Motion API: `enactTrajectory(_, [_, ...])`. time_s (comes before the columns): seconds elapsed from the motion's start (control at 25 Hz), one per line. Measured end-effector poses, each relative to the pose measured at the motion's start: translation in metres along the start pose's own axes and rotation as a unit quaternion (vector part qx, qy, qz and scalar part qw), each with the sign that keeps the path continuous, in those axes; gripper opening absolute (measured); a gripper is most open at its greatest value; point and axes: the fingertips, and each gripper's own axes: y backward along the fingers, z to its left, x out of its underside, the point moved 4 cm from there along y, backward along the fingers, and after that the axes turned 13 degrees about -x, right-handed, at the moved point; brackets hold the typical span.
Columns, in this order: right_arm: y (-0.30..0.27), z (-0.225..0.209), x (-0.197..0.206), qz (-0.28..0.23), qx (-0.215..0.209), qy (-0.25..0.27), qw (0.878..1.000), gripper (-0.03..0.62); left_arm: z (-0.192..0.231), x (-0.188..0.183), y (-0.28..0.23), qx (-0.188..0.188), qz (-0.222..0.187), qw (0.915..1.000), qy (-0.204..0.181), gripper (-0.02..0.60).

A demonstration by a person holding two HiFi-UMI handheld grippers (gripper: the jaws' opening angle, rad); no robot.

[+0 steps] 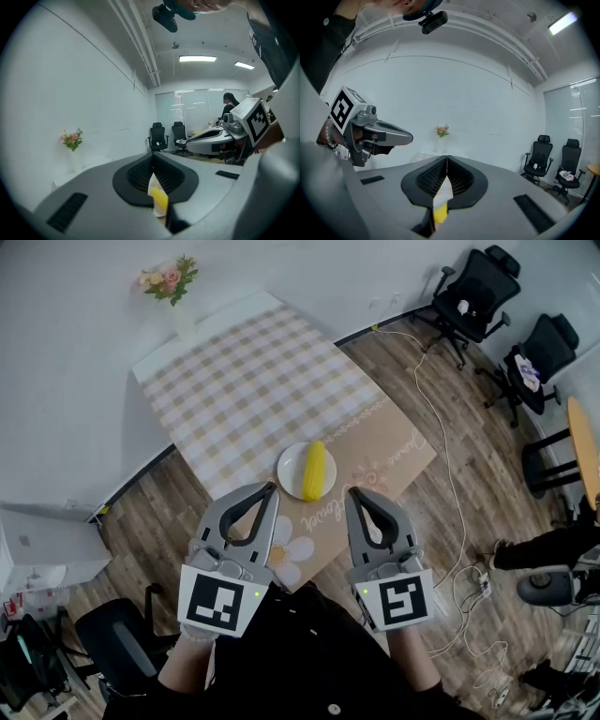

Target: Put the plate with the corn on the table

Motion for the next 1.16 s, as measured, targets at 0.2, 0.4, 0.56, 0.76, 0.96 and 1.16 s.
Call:
enactTrajectory(0.2, [-0.001, 0.001, 0.001, 0.000, 0.000, -0.001, 1.000, 0.041, 0.000, -0.002, 0.000, 0.003, -0.001, 1.0000, -0.002, 0.014])
enactTrajectory(0.4, [-0.002, 0.002, 0.003, 0.004, 0.000, -0.002, 1.000, 0.041, 0.004, -0.001, -0.001, 0.002, -0.002, 1.0000, 0.000, 0.014])
enactTrajectory(0.56, [-0.003, 0.002, 0.002, 0.004, -0.001, -0.003, 1.000, 0.041, 0.007, -0.002, -0.002, 0.002, 0.000, 1.0000, 0.001, 0.014])
enactTrajectory(0.76, [-0.005, 0.003, 0.003, 0.008, -0.004, -0.004, 1.000, 0.041, 0.010, -0.001, -0.004, -0.003, 0.000, 1.0000, 0.003, 0.014])
enactTrajectory(0.96, [-0.005, 0.004, 0.004, 0.010, -0.004, -0.008, 1.000, 0.041, 0.011, 0.001, -0.005, -0.002, 0.003, 1.0000, 0.007, 0.014])
enactTrajectory(1.16, [-0.006, 0.004, 0.004, 0.011, -0.005, -0.009, 1.000, 0.041, 0.011, 0.002, -0.005, -0.001, 0.005, 0.9999, 0.009, 0.014])
